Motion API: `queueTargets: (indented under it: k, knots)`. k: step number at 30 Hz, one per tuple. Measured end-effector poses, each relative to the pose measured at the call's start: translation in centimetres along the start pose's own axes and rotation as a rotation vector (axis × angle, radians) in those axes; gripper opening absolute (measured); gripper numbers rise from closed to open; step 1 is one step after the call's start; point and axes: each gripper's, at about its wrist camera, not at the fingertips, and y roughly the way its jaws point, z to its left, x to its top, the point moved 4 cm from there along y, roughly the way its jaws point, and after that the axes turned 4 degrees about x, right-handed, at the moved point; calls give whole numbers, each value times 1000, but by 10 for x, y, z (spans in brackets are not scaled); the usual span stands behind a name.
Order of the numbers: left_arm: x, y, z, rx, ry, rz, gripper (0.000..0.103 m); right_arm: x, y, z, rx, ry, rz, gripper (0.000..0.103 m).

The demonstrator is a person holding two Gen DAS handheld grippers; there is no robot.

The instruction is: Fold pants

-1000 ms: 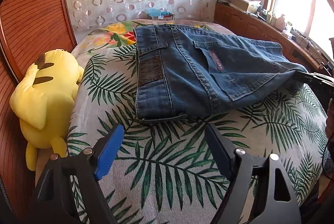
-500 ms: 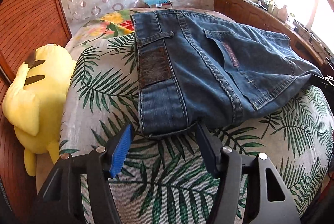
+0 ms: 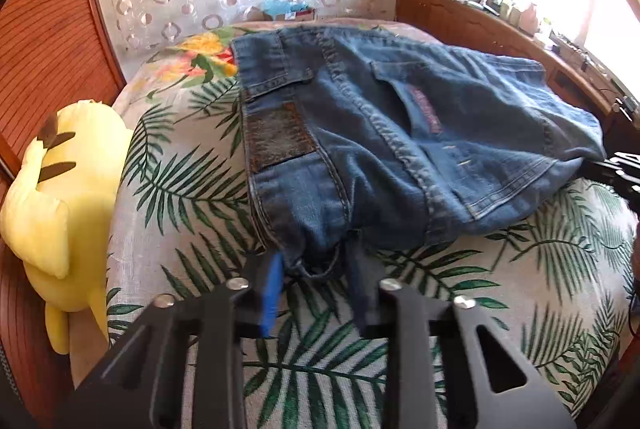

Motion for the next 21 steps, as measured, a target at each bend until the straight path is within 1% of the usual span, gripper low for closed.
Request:
queueTargets:
  k: [3, 7, 10, 14, 17, 21]
  knots:
    - [2, -8, -7, 24, 30, -18, 22, 0, -2, 1, 4, -3, -5, 3]
    - [8, -29, -10, 14, 31, -63, 18, 6, -13, 2, -6, -22, -16, 3]
    - [14, -52, -14, 20, 33, -107, 16, 12, -30, 3, -18, -41, -43, 3]
    - [21, -85, -21, 16, 41, -161, 15, 21, -55, 6, -5, -34, -68, 3]
    - [23, -106, -21, 15, 42, -197, 14, 25, -72, 14, -30, -79, -84, 3]
    - [15, -127, -14, 8, 20, -224, 14, 20, -87, 24, -12, -91, -82, 3]
